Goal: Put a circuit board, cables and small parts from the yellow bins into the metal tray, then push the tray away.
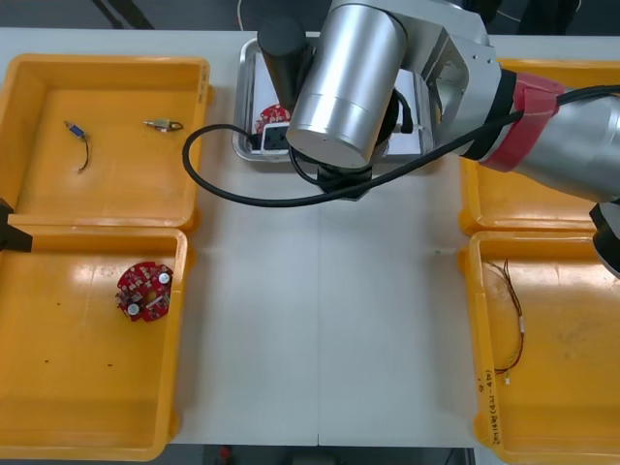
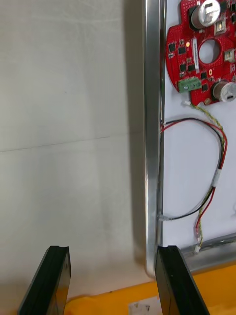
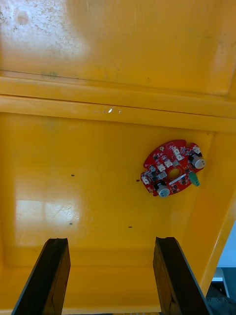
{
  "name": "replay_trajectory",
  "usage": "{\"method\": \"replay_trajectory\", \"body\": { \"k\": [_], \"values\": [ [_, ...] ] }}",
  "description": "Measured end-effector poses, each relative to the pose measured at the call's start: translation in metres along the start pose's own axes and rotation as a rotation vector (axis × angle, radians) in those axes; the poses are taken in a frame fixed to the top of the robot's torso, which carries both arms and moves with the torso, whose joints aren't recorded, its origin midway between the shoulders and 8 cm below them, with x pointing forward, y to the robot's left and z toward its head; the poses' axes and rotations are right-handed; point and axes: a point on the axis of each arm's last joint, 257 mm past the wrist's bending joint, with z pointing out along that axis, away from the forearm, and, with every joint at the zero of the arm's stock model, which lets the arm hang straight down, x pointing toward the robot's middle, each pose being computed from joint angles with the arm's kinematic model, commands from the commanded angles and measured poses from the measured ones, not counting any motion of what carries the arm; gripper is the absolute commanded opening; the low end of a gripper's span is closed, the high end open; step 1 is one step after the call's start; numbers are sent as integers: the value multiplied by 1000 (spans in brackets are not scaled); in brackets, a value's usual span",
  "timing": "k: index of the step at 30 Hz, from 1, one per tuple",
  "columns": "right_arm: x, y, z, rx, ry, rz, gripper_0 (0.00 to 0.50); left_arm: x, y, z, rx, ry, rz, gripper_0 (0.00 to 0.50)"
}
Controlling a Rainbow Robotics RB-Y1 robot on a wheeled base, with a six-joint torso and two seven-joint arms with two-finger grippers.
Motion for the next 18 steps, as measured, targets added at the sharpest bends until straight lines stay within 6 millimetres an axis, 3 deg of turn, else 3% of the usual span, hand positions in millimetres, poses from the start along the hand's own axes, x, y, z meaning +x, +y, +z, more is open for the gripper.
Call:
{"method": "replay_trajectory", "body": {
  "k": [5, 10, 18],
  "values": [
    [20, 15, -22, -41, 24, 182, 500, 0, 0, 0, 0, 0, 0, 500],
    [48, 26, -41, -64, 70, 238, 500, 0, 0, 0, 0, 0, 0, 500],
    [45, 30, -67, -82, -66, 438, 500, 0, 0, 0, 0, 0, 0, 500]
  ]
}}
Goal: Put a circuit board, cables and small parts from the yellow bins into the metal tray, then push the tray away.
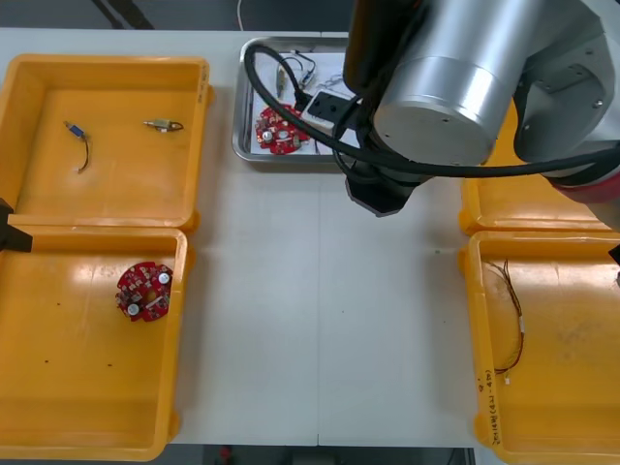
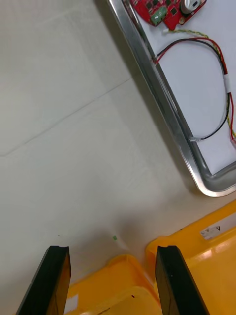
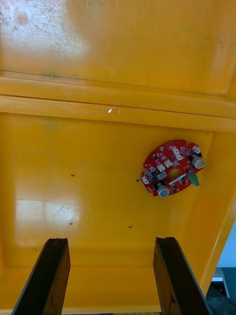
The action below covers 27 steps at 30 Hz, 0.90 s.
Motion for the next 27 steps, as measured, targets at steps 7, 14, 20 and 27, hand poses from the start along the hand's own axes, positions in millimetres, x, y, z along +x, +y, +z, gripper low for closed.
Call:
{"method": "replay_trajectory", "body": {
  "k": [7, 14, 20, 27],
  "values": [
    [15, 6, -15, -69, -65, 187, 500, 0, 0, 0, 0, 0, 0, 500],
    [52, 1, -25, -145, -63, 373, 500, 0, 0, 0, 0, 0, 0, 500],
    [72, -10, -43, -181, -90, 520, 500, 0, 0, 0, 0, 0, 1, 500],
    [105, -34, -55, -172, -111, 684, 500, 0, 0, 0, -1, 0, 1, 500]
  ]
}}
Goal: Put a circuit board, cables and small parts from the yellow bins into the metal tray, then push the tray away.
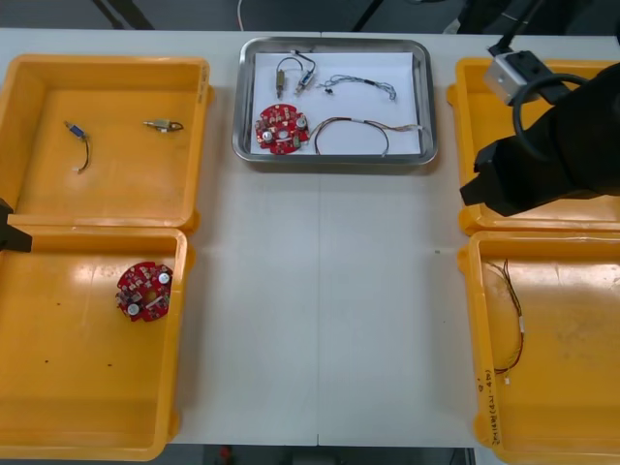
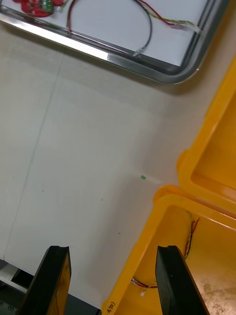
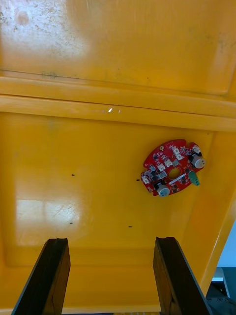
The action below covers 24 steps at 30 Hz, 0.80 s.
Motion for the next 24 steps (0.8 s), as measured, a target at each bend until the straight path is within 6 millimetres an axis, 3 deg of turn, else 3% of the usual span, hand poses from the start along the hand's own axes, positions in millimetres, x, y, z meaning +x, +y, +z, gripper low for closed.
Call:
{"method": "replay_trajectory", "body": {
  "k": [11, 19, 24],
  "values": [
    [24, -64, -18, 48, -48, 214, 500, 0, 0, 0, 0, 0, 0, 500],
    [45, -109, -19, 143, -59, 334, 500, 0, 0, 0, 0, 0, 0, 500],
    [68, -138, -17, 222, -29, 256, 500, 0, 0, 0, 0, 0, 0, 500]
  ]
}}
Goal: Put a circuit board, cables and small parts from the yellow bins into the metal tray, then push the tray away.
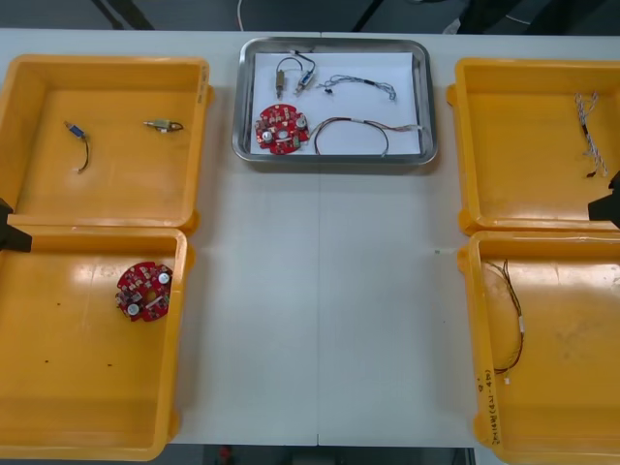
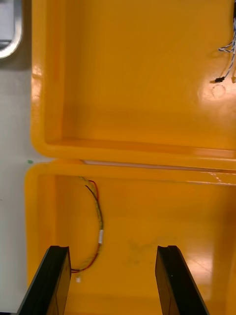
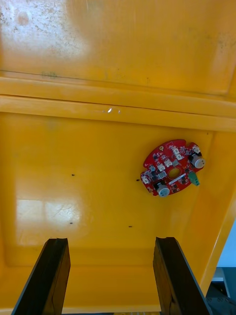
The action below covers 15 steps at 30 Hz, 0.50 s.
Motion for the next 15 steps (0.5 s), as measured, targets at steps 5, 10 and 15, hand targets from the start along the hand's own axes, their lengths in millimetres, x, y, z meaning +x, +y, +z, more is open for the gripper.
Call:
{"method": "replay_trajectory", "body": {
  "k": [5, 10, 15],
  "values": [
    [19, -21, 8, 31, 42, 15, 500, 0, 0, 0, 0, 0, 0, 500],
    [38, -33, 19, 33, 108, 62, 500, 0, 0, 0, 0, 0, 0, 500],
    [52, -39, 27, 21, 158, 99, 500, 0, 0, 0, 0, 0, 0, 500]
  ]
}}
